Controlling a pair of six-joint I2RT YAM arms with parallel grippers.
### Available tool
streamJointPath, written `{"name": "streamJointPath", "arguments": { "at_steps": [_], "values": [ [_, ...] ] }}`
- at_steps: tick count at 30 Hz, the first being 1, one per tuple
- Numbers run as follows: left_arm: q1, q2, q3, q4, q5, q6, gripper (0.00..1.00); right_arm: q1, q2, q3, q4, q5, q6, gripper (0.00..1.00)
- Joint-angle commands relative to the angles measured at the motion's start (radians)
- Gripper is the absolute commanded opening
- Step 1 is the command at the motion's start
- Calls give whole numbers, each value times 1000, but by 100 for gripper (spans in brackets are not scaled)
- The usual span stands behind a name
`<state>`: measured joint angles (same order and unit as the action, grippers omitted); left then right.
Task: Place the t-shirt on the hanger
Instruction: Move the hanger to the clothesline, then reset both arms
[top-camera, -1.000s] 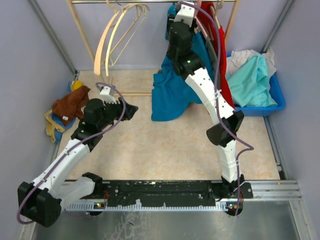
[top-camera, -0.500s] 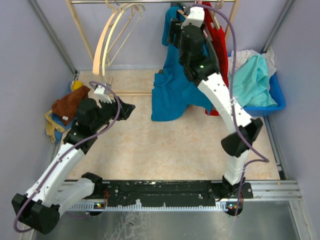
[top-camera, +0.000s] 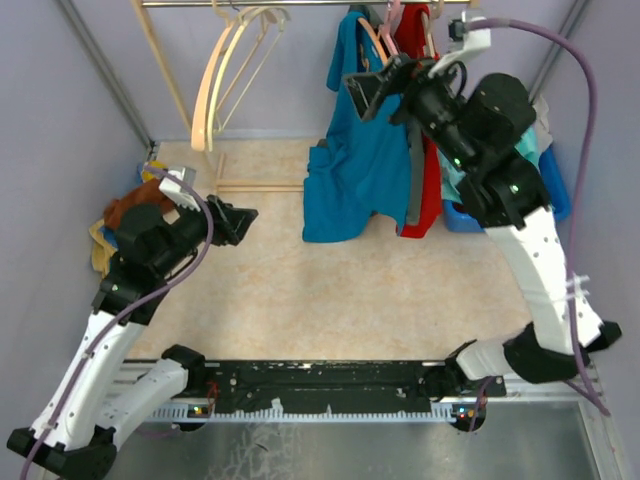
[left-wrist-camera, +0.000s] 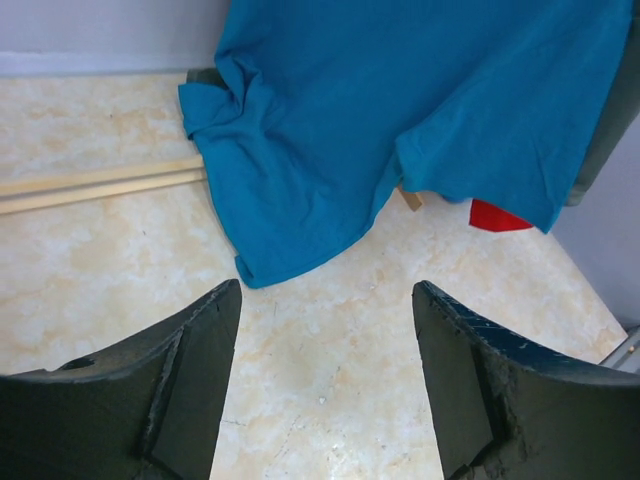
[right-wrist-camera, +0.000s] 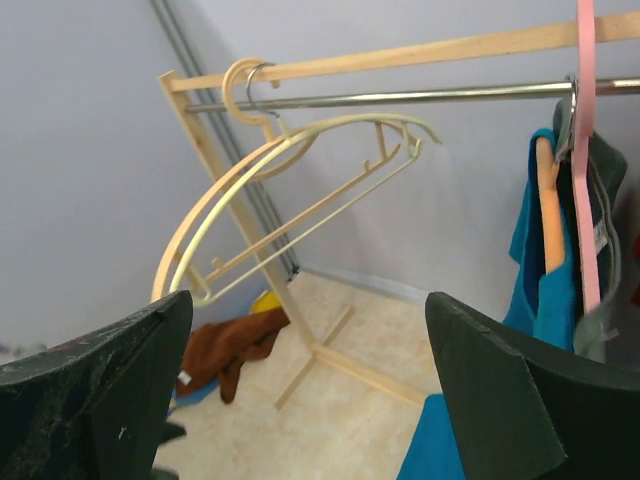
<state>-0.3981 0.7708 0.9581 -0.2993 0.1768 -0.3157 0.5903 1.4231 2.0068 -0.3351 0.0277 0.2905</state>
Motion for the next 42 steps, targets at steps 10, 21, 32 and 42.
{"name": "streamJointPath", "arguments": {
  "at_steps": [10, 21, 32, 42],
  "values": [
    [-5, -66, 208, -249, 12, 42, 99, -10, -458, -231, -491, 56, 46, 99],
    [-6, -82, 236, -284, 51, 31, 99, -10, -648, -370, -650, 155, 101, 99],
    [-6, -63, 44, -149, 181, 5, 99, -10, -716, -531, -627, 168, 148, 99],
    [-6, -115, -122, -78, 195, -52, 99, -10, -877, -866, -533, 126, 213, 99]
  ]
}}
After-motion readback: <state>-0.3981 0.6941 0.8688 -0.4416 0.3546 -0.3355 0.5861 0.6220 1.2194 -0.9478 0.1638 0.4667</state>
